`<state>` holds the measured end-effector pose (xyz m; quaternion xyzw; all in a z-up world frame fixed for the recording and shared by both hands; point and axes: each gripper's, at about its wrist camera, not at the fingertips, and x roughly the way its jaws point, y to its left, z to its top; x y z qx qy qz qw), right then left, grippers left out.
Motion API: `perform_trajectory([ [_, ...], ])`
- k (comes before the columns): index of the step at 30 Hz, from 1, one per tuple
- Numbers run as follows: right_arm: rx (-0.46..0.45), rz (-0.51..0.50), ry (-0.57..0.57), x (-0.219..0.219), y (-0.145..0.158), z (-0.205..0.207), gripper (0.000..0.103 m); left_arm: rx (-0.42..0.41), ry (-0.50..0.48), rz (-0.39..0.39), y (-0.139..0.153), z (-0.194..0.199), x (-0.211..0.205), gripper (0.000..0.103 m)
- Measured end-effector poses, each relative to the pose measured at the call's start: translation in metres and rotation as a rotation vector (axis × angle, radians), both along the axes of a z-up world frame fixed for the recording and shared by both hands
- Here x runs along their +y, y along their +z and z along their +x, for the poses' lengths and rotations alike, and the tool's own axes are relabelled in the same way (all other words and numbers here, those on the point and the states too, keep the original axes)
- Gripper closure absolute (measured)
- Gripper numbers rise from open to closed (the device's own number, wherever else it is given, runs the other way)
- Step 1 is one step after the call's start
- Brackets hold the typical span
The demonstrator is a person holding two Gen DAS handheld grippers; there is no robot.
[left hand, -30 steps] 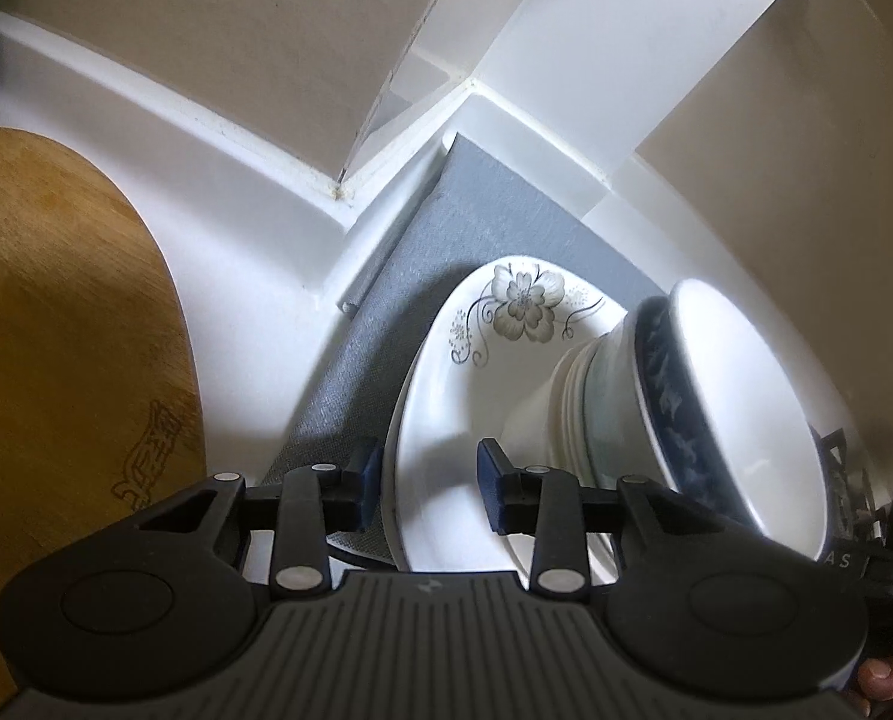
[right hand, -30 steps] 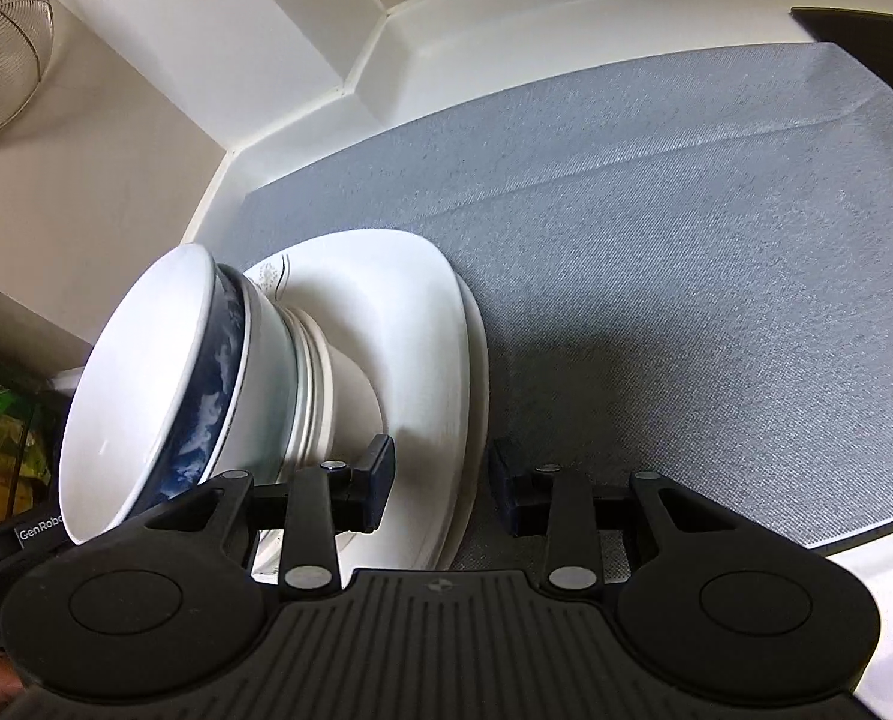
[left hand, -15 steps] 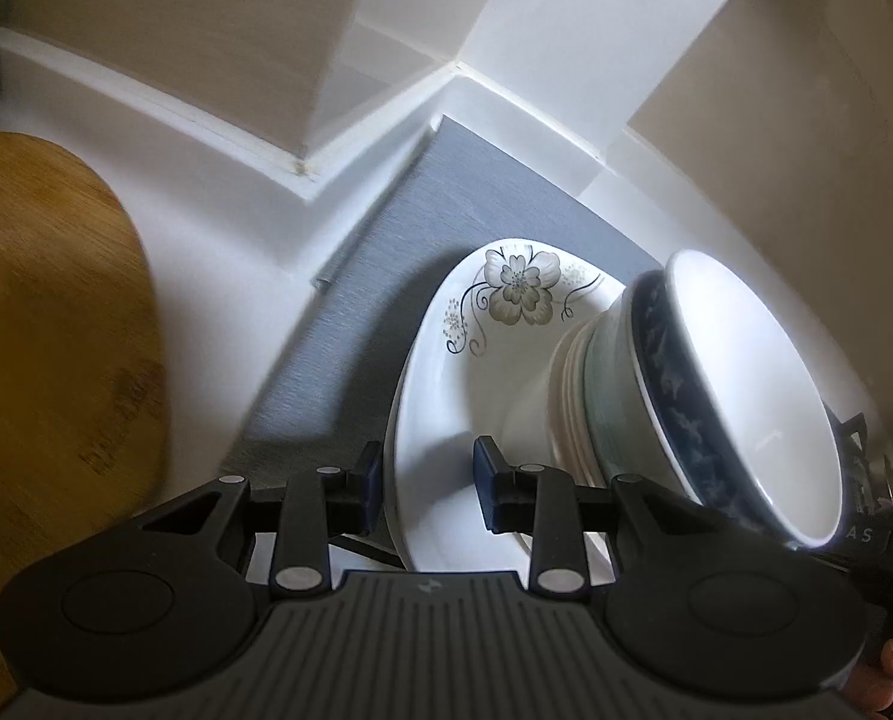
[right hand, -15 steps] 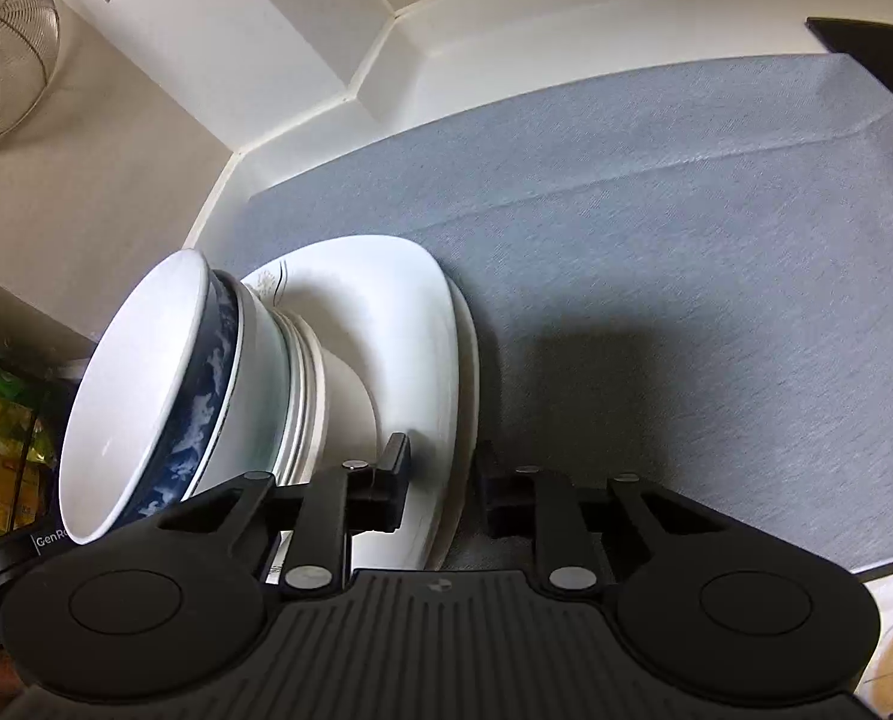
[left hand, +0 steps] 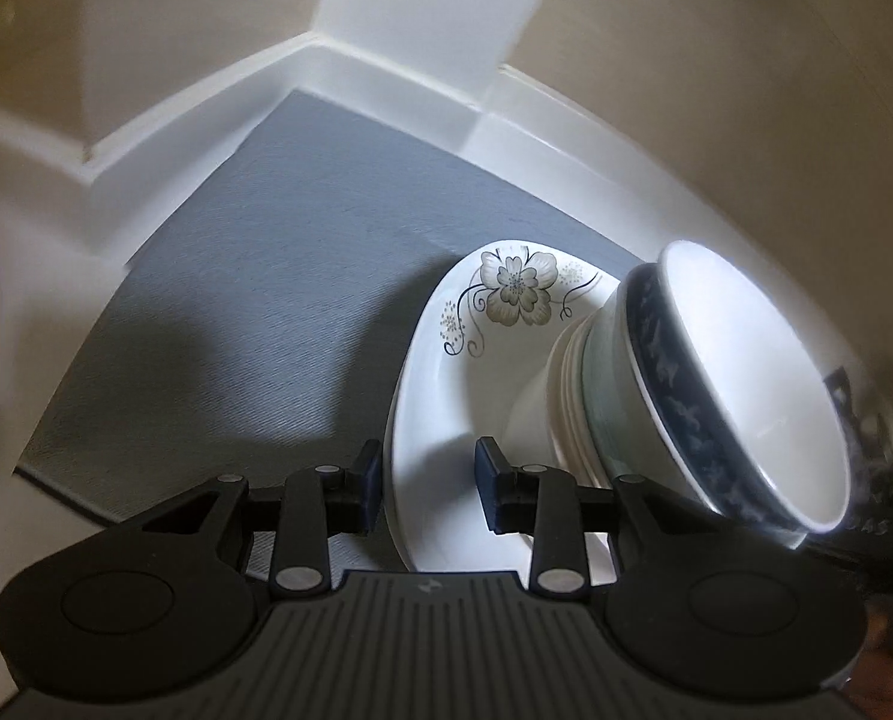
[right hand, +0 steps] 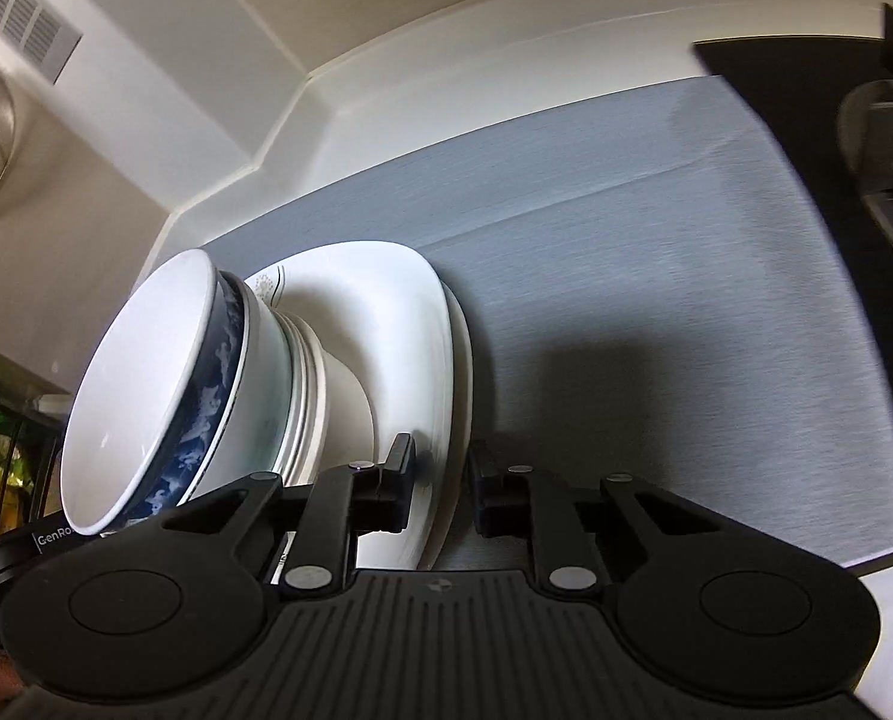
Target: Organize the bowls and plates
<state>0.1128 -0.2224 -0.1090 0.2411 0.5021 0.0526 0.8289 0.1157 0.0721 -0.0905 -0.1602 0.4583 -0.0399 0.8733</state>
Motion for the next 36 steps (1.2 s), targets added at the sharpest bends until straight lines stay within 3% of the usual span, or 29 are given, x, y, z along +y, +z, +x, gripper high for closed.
perform_trajectory([
  [5, -0.011, 0.002, 0.020, -0.016, 0.002, -0.003, 0.079, -0.020, 0.028, 0.069, 0.011, -0.014, -0.016, 0.064],
  [9, -0.036, -0.013, 0.039, -0.022, 0.009, -0.007, 0.076, -0.045, 0.066, 0.119, 0.025, -0.040, -0.022, 0.046],
  [12, -0.078, -0.068, 0.071, -0.024, 0.017, -0.016, 0.066, -0.062, 0.092, 0.154, 0.035, -0.059, -0.029, 0.033],
  [15, -0.122, -0.113, 0.097, -0.025, 0.025, -0.028, 0.048, -0.071, 0.114, 0.169, 0.048, -0.081, -0.037, 0.021],
  [17, -0.159, -0.133, 0.115, -0.026, 0.030, -0.037, 0.032, -0.082, 0.115, 0.166, 0.057, -0.095, -0.043, 0.018],
  [20, -0.237, -0.151, 0.133, -0.026, 0.038, -0.052, 0.017, -0.120, 0.102, 0.197, 0.075, -0.116, -0.054, 0.016],
  [24, -0.297, -0.187, 0.175, -0.020, 0.047, -0.065, 0.008, -0.187, 0.088, 0.247, 0.096, -0.135, -0.064, 0.005],
  [26, -0.314, -0.190, 0.180, -0.018, 0.052, -0.069, 0.002, -0.208, 0.084, 0.277, 0.101, -0.135, -0.068, 0.005],
  [33, -0.337, -0.219, 0.167, -0.005, 0.069, -0.076, 0.001, -0.193, -0.007, 0.253, 0.106, -0.115, -0.072, 0.000],
  [36, -0.304, -0.230, 0.122, -0.002, 0.076, -0.078, 0.001, -0.204, -0.053, 0.270, 0.106, -0.108, -0.076, 0.000],
])
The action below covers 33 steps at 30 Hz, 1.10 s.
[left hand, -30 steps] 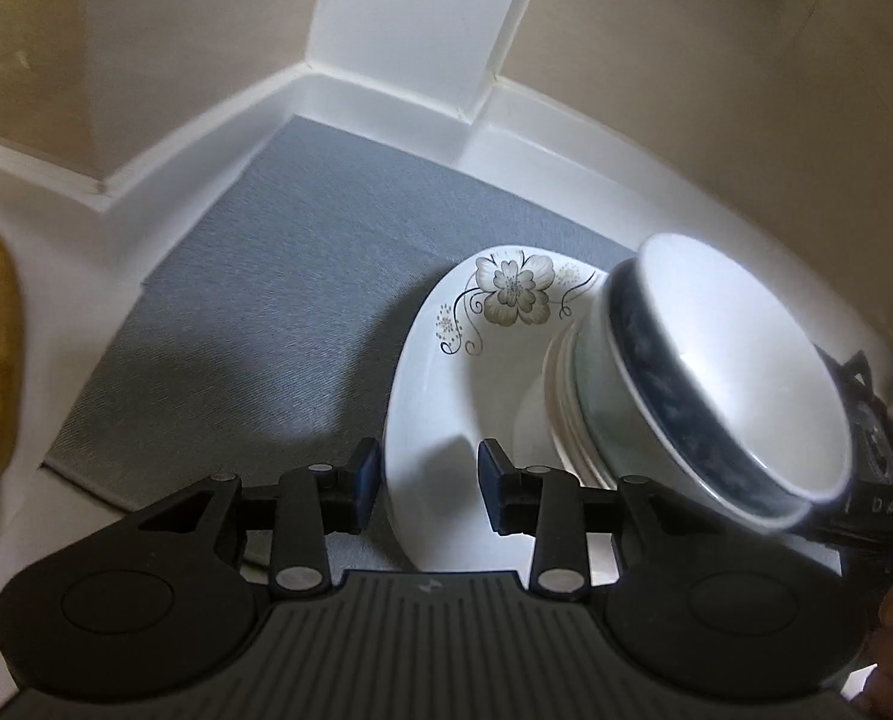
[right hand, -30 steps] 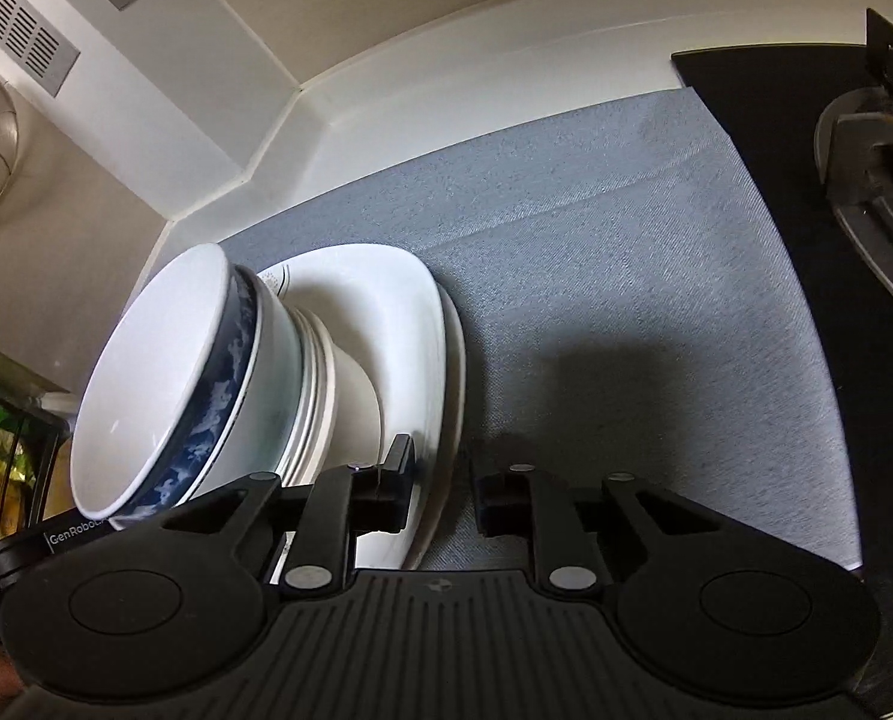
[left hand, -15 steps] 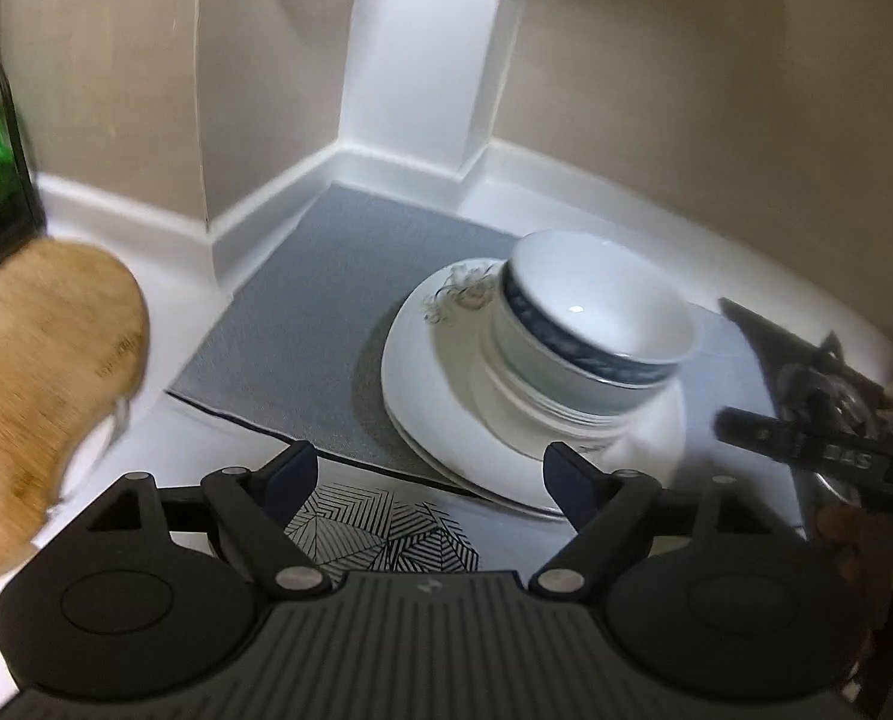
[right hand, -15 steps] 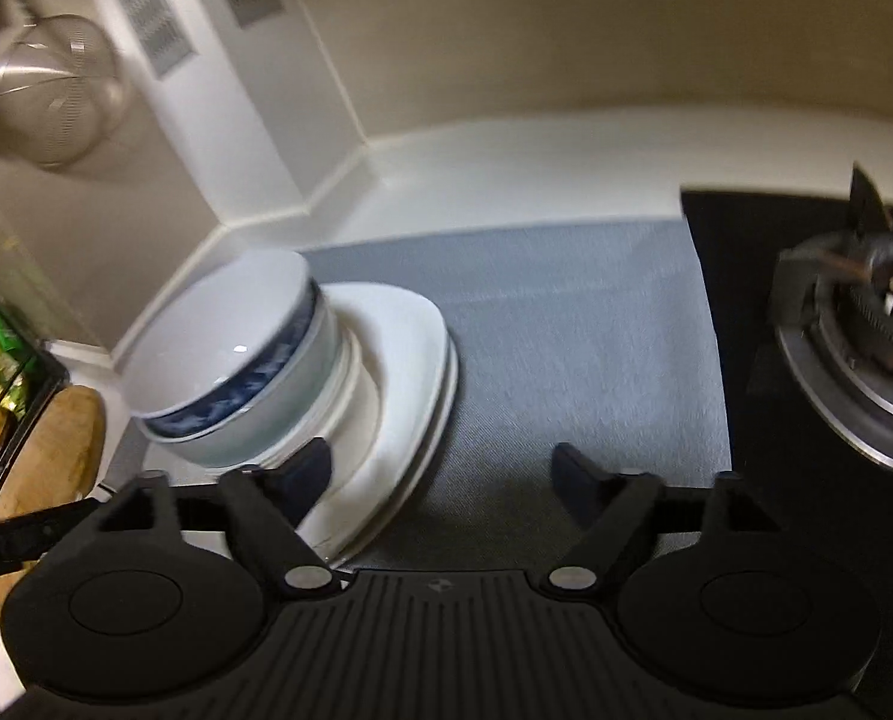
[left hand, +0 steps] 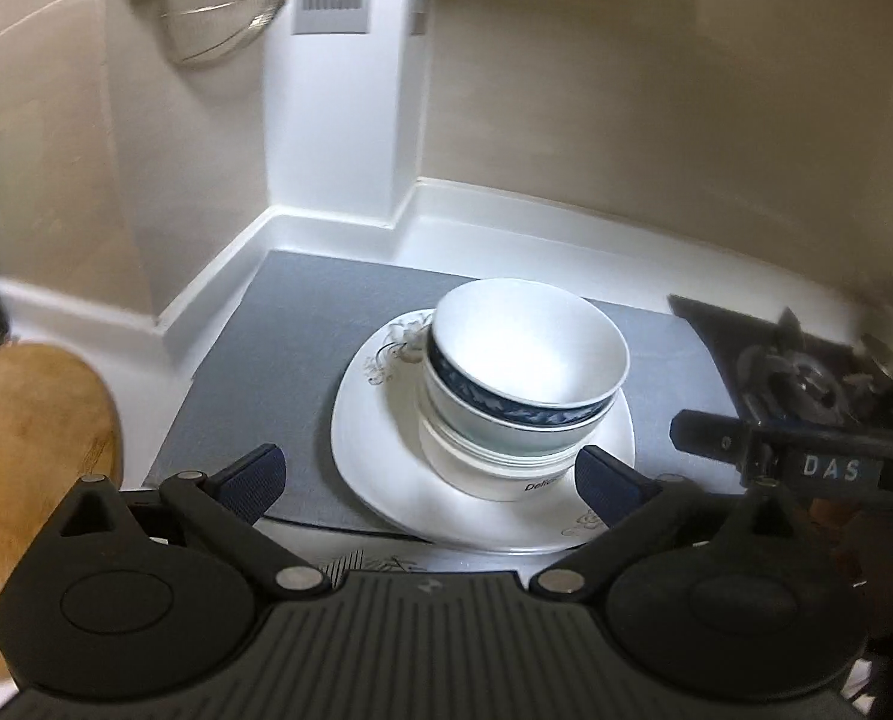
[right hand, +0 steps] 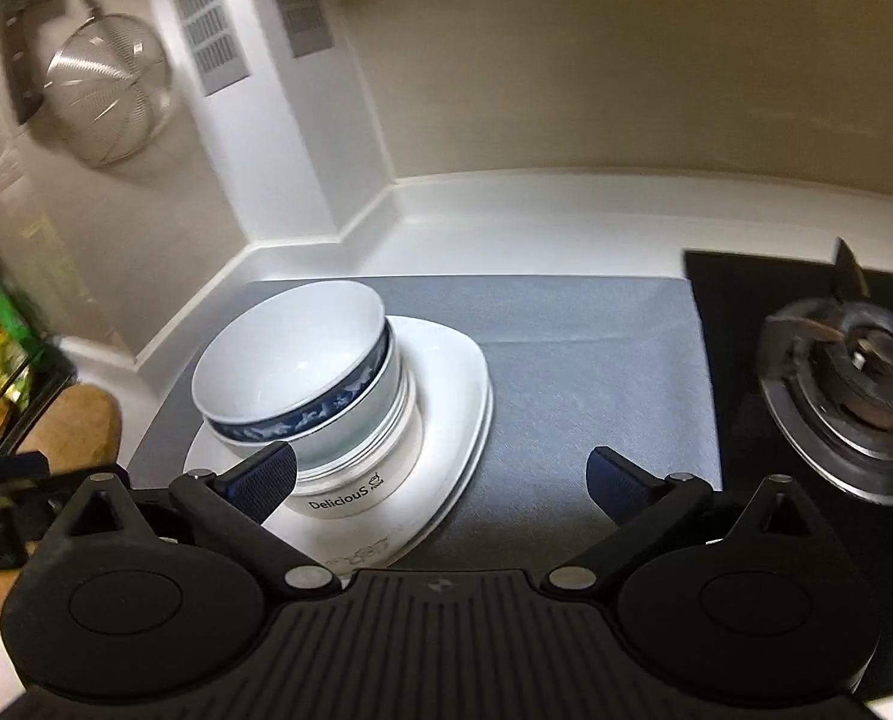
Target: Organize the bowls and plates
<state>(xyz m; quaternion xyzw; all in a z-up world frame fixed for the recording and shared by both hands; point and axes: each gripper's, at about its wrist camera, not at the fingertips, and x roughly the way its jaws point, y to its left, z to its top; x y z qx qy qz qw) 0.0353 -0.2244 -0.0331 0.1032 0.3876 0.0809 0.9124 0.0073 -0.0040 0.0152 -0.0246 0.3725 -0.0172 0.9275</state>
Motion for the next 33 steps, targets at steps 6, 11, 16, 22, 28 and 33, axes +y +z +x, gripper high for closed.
perform_trajectory([
  [6, -0.002, -0.052, -0.028, 0.010, 0.011, -0.006, 0.001, 0.027, -0.061, 0.018, -0.007, 0.011, 0.003, 0.000],
  [11, -0.008, -0.054, -0.048, 0.018, 0.016, -0.015, 0.000, 0.029, -0.084, 0.006, -0.012, 0.023, 0.007, 0.000],
  [16, 0.000, -0.060, -0.085, 0.023, 0.016, -0.021, 0.001, 0.036, -0.107, 0.014, -0.012, 0.030, -0.001, 0.000],
  [22, 0.008, -0.073, -0.123, 0.023, 0.017, -0.024, 0.001, 0.048, -0.116, 0.015, -0.015, 0.029, -0.002, 0.000],
  [28, 0.028, -0.092, -0.116, 0.028, 0.014, -0.027, 0.001, 0.075, -0.098, 0.002, -0.021, 0.022, 0.005, 0.000],
  [33, 0.032, -0.102, -0.102, 0.035, 0.015, -0.030, 0.001, 0.078, -0.090, -0.005, -0.019, 0.020, 0.011, 0.000],
])
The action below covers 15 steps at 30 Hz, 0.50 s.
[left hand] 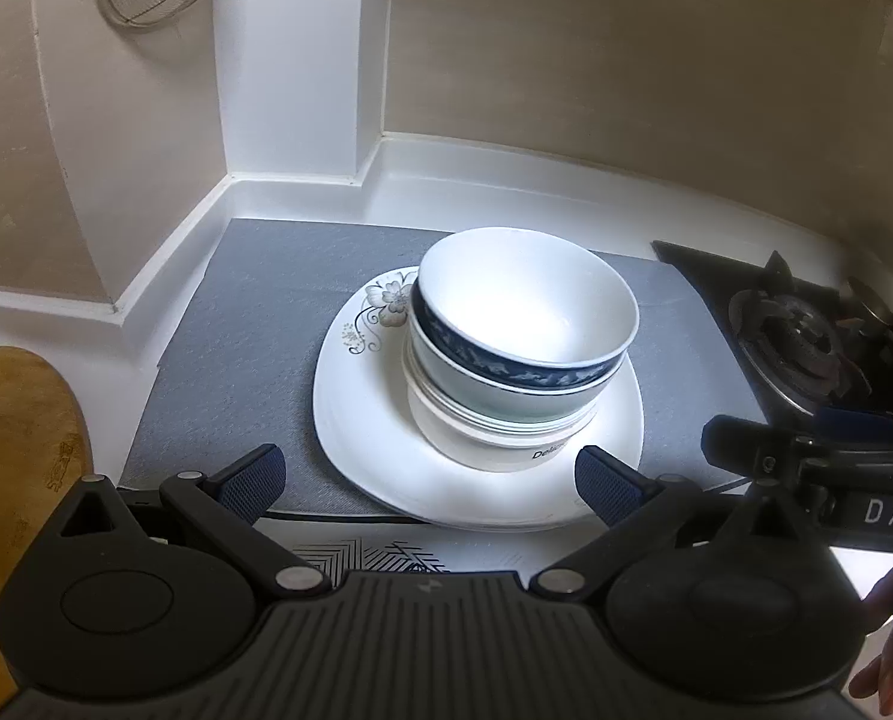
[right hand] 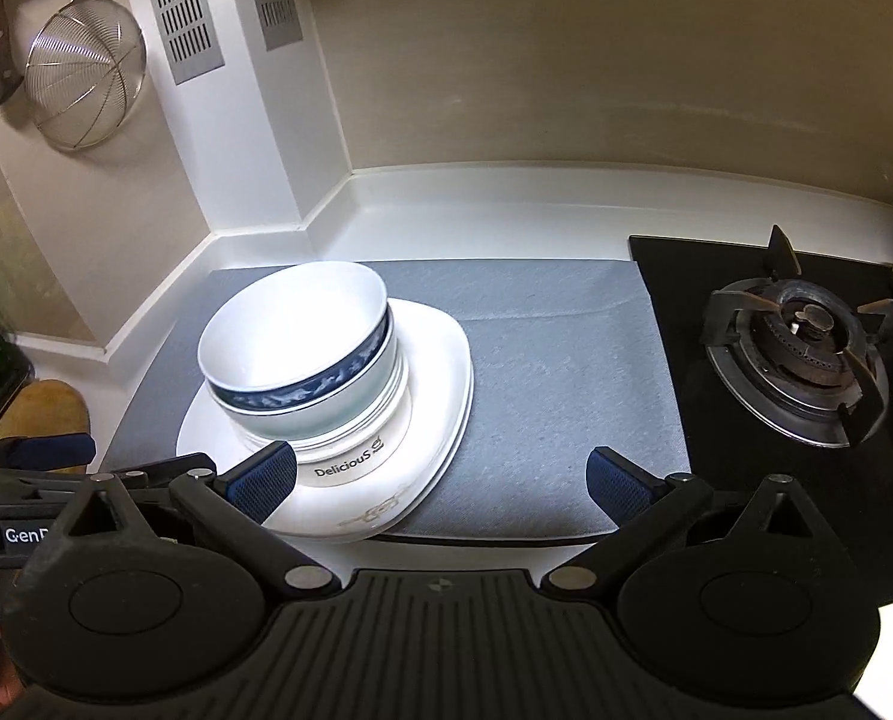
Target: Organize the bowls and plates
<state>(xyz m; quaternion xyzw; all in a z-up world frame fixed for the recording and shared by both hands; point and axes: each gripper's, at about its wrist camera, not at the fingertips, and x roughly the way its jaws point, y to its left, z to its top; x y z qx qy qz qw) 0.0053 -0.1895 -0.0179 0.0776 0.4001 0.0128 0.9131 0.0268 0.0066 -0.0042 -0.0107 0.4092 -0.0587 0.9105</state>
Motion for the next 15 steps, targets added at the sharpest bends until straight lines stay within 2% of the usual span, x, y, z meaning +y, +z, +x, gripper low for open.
perform_trajectory([
  [15, 0.000, -0.006, 0.012, 0.0076, 0.0026, -0.0055, 0.001, -0.006, 0.005, -0.009, 0.0027, -0.0058, 0.0068, 0.000],
])
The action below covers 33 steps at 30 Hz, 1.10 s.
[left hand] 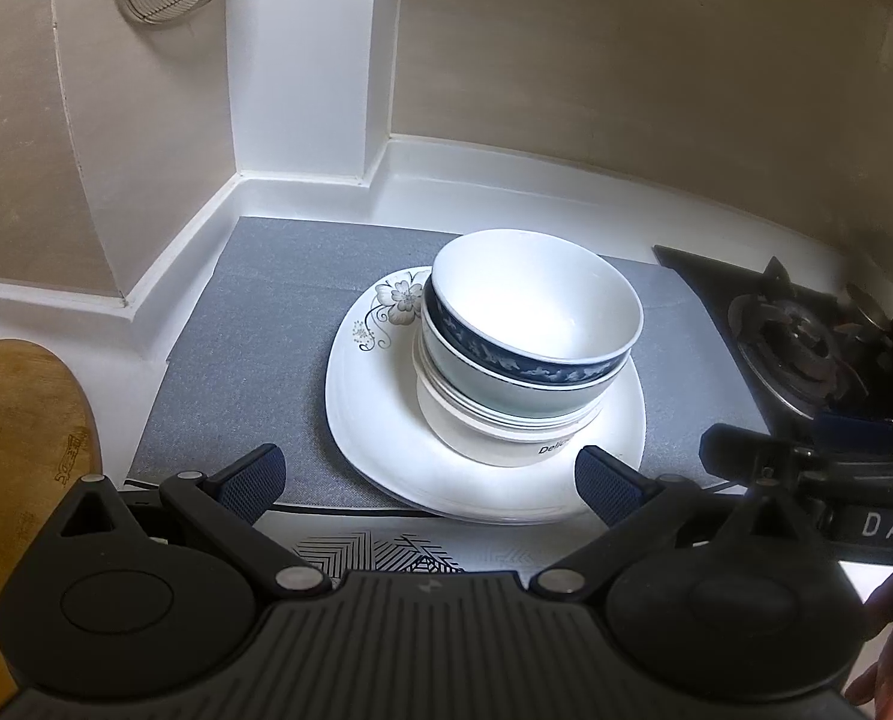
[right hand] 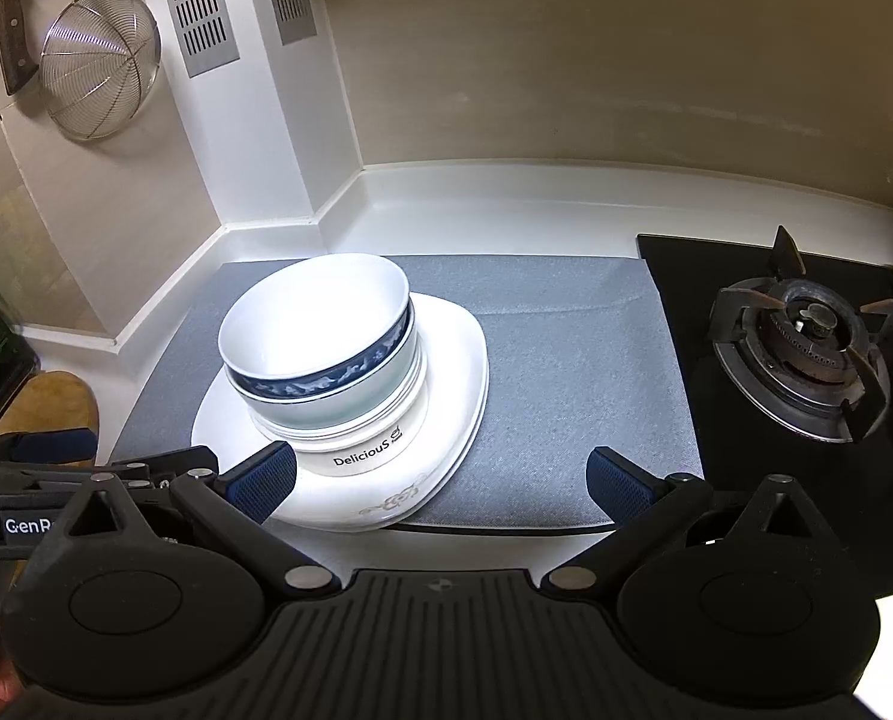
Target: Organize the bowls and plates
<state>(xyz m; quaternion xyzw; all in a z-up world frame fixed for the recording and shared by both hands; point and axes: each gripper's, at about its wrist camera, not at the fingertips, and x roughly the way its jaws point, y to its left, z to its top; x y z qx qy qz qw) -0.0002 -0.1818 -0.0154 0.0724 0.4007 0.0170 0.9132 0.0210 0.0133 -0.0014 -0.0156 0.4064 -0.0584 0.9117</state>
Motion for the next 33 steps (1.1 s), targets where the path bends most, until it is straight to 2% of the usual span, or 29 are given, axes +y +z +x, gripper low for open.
perform_trajectory([
  [33, 0.010, -0.003, -0.003, -0.0018, 0.0004, -0.0016, 0.001, 0.007, 0.008, -0.011, -0.0020, -0.0022, -0.0022, 0.000],
])
